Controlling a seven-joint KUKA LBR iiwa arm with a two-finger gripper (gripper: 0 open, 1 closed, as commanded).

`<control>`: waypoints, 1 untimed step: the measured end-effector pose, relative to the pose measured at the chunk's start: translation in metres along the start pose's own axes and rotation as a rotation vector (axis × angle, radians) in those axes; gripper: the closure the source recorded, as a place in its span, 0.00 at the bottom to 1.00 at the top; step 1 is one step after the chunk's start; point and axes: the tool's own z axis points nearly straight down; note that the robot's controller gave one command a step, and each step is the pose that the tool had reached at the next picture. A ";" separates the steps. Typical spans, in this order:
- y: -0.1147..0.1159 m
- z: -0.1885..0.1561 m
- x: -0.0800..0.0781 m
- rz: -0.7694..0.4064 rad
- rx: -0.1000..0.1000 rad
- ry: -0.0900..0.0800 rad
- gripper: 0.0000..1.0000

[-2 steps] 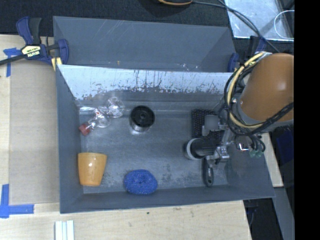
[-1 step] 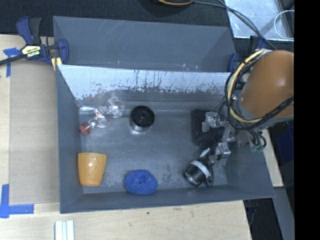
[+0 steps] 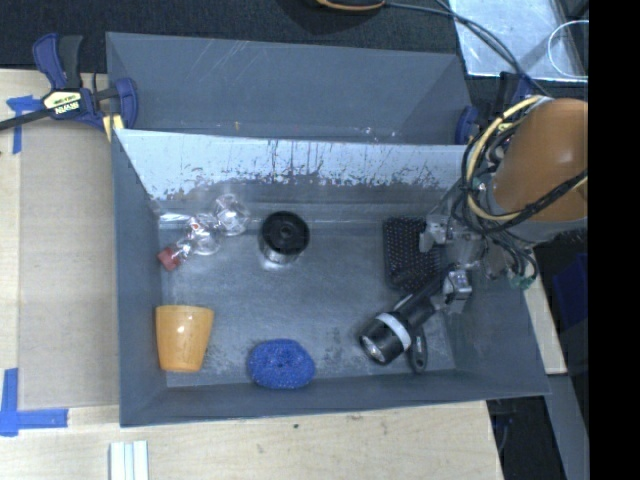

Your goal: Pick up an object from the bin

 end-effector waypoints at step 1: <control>0.014 0.069 0.054 -0.203 0.000 -0.005 0.00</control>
Offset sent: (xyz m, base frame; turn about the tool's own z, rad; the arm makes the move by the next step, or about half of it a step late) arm 0.0480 -0.0334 -0.0702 -0.3523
